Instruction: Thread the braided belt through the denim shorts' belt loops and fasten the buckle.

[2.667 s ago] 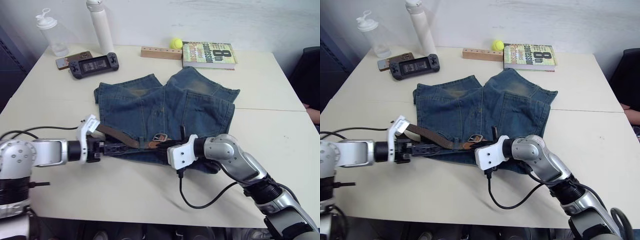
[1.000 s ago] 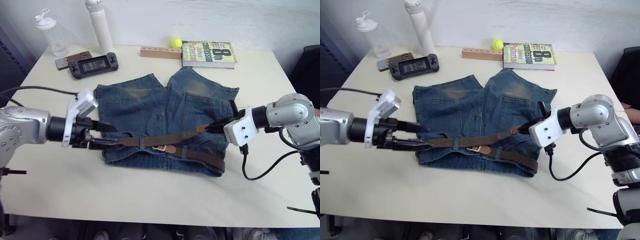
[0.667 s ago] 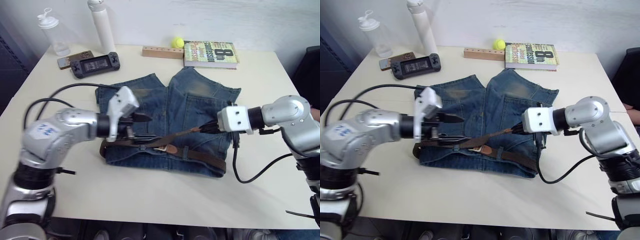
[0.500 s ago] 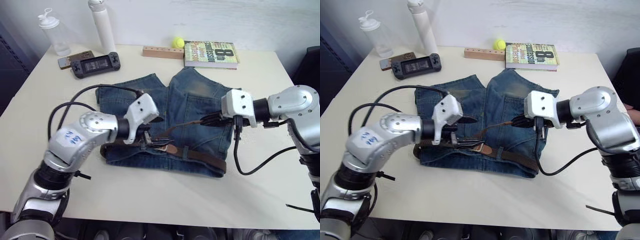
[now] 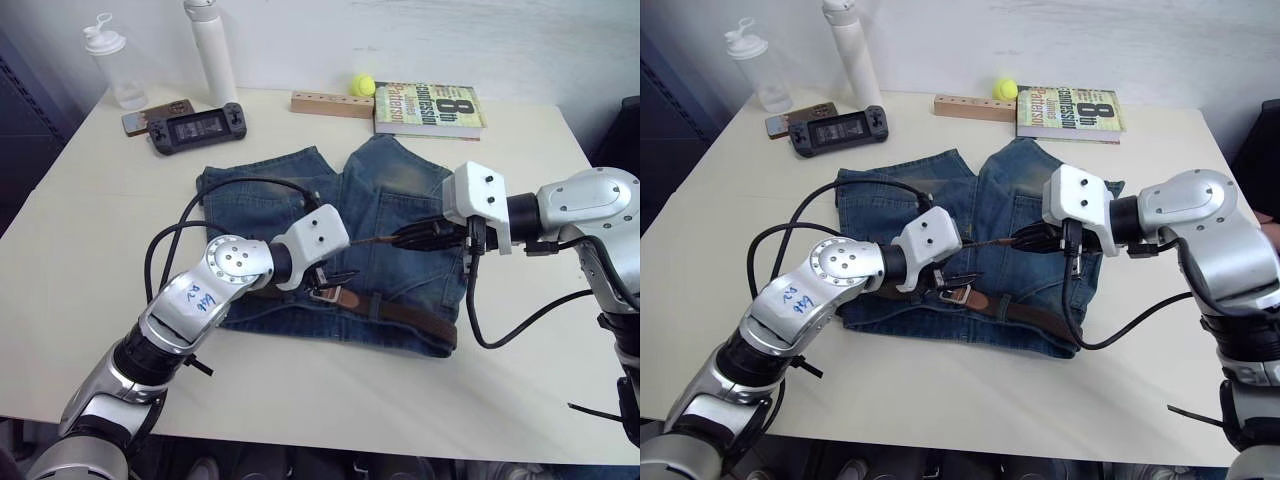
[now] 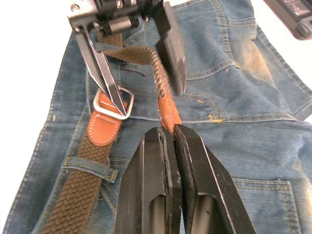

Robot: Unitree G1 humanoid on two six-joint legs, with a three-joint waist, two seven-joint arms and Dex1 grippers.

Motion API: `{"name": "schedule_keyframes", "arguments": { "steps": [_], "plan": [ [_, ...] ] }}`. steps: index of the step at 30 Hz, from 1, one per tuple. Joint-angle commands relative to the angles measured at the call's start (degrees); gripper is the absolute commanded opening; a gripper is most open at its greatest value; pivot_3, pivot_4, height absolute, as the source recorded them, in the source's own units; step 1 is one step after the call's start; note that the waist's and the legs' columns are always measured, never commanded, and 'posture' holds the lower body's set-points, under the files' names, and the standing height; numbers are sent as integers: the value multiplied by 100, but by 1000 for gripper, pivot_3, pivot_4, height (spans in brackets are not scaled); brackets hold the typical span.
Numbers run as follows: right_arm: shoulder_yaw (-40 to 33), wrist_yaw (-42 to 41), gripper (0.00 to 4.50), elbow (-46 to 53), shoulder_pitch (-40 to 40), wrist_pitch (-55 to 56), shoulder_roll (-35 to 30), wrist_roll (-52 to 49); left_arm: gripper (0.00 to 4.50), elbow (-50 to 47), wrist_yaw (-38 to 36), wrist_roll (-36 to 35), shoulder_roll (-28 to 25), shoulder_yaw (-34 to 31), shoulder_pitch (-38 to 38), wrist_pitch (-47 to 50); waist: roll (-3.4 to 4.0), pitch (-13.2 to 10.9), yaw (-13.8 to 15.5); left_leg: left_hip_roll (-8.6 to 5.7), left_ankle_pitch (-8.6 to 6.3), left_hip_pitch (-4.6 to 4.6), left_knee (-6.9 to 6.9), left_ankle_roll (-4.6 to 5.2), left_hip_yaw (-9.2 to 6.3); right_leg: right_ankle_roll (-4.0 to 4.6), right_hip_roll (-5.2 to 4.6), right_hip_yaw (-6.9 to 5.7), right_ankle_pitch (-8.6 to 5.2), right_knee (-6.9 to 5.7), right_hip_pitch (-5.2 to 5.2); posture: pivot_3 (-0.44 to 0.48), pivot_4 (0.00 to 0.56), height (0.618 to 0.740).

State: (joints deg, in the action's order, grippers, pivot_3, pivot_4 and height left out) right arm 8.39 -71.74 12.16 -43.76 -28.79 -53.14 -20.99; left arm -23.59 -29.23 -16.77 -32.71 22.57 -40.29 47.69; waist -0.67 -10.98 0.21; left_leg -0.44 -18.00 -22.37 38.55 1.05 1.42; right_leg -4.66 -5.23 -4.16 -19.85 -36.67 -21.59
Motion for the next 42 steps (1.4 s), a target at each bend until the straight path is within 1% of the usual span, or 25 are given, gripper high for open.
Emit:
{"name": "schedule_keyframes", "arguments": {
  "steps": [1, 2, 4, 5, 8, 11, 12, 13, 15, 16, 18, 19, 22, 25, 29, 32, 37, 39, 42],
  "plan": [
    [-219, -2, 0, 308, 78, -65, -48, -123, 1369, 273, -297, 472, -68, 75, -186, -732, 0, 0, -16, 0, 0, 0, 0, 0, 0, 0, 0, 0, 0, 0, 0, 0, 150, 738],
    [-208, 19, 0, 326, 109, -70, -49, -100, 1144, 320, -324, 501, -46, 36, -221, -797, 0, 0, -26, 0, 0, 0, 0, 0, 2, 0, 0, 0, 0, -1, 0, 0, 150, 738],
    [-173, 81, 0, 331, 154, -49, -56, -12, 265, 371, -411, 507, -2, -38, -241, -874, 0, 0, -14, 0, 0, 1, 3, 0, 1, 0, 1, 0, 0, -3, 0, 0, 150, 738],
    [-165, 127, 0, 325, 170, -35, -46, 27, 56, 386, -444, 485, 21, -83, -235, -903, 0, 0, -9, 0, 0, 0, 7, 0, 0, 0, 0, -1, 0, -4, 0, 0, 150, 738],
    [-206, 340, 0, 298, 155, -125, 63, 37, 56, 445, -491, 396, 97, -266, -186, -915, 0, 0, -12, 0, -2, -3, 11, 3, 0, 0, 0, -1, 0, -3, 0, 0, 150, 738],
    [-315, 471, 1129, 338, 103, -454, 144, -213, 0, 521, -540, 262, 168, -498, -96, -796, 0, 0, -21, 0, -2, -3, 14, 3, 0, 0, 0, -3, 0, -5, 0, 0, 150, 738],
    [-372, 487, 1611, 386, 122, -556, 148, -302, 0, 567, -555, 130, 218, -673, -33, -708, 0, 0, -21, 1, -2, -3, 17, 3, 0, 0, 0, -3, 0, -9, 0, 0, 150, 738],
    [-430, 513, 1870, 427, 149, -649, 141, -365, 0, 626, -605, 53, 204, -820, 24, -666, 0, 0, -22, 1, -2, -3, 19, 3, -1, 0, 0, -3, 0, -11, 0, 0, 150, 738],
    [-508, 529, 2787, 562, 337, -684, 55, -384, 0, 803, -753, 66, -17, -1044, 200, -680, 0, 0, -22, 1, -2, -3, 19, 3, -1, 0, 0, -3, 0, -11, 0, 0, 150, 738],
    [-497, 568, 3326, 702, 507, -652, 20, -328, 0, 899, -839, 190, -218, -1065, 325, -775, 0, 0, -24, 2, -2, -3, 19, 3, -1, 0, 0, -3, 0, -11, 0, 0, 150, 738],
    [-408, 763, 4329, 999, 799, -552, 69, -162, 0, 1003, -893, 259, -412, -1155, 507, -759, 0, 0, -33, 4, -2, 0, 16, 3, -2, 0, 1, -5, 0, -13, 1, 0, 150, 738],
    [-310, 929, 4472, 1178, 950, -483, 151, -37, 0, 1024, -904, 262, -479, -1172, 579, -693, 0, 0, -30, 4, -2, 0, 13, 3, 0, 0, 1, -5, 0, -12, 0, 0, 150, 738],
    [51, 1443, 4472, 1642, 1386, -397, 453, 328, 0, 1046, -945, 258, -557, -1211, 729, -549, 0, 0, -15, 4, -2, -1, 17, 3, -2, 0, 1, -5, 0, -15, 1, 0, 150, 738],
    [438, 1921, 4472, 1845, 1758, -156, 747, 840, 0, 1083, -979, 334, -547, -1182, 760, -582, 0, 0, -10, 4, -2, -3, 21, 3, -6, 0, 0, -5, 0, -16, 1, 0, 150, 738],
    [968, 2475, 4472, 1814, 2187, 484, 1023, 1709, 0, 1184, -1045, 437, -500, -1097, 699, -663, 0, 0, -19, 2, -2, -2, 21, 3, -4, 0, 0, -5, 0, -17, 1, 0, 150, 738],
    [1240, 2913, 4472, 1488, 2399, 1181, 1092, 2499, 0, 1243, -1104, 450, -462, -1095, 655, -651, 0, 0, -32, 2, -2, -1, 21, 2, 0, 0, 2, -4, 0, -19, -1, 0, 150, 738],
    [1366, 3104, 4472, 1307, 2680, 1425, 1473, 2641, 0, 1362, -1233, 497, -457, -1073, 558, -684, -1, 1, -31, 3, -2, 1, 23, 1, 1, 0, 5, -3, 0, -21, -1, 0, 150, 738],
    [1415, 3067, 4472, 1214, 2751, 1464, 1539, 2725, 0, 1396, -1278, 529, -457, -1063, 533, -698, -1, 1, -31, 3, -2, 1, 23, 1, 1, 0, 5, -2, 0, -22, -1, 0, 150, 738],
    [1370, 2932, 4472, 1220, 2859, 1294, 1649, 2551, 0, 1405, -1323, 548, -451, -1057, 529, -711, -1, 1, -32, 3, -2, 2, 25, 1, 2, 0, 5, -2, 0, -23, -1, 0, 150, 738]
  ]
}}
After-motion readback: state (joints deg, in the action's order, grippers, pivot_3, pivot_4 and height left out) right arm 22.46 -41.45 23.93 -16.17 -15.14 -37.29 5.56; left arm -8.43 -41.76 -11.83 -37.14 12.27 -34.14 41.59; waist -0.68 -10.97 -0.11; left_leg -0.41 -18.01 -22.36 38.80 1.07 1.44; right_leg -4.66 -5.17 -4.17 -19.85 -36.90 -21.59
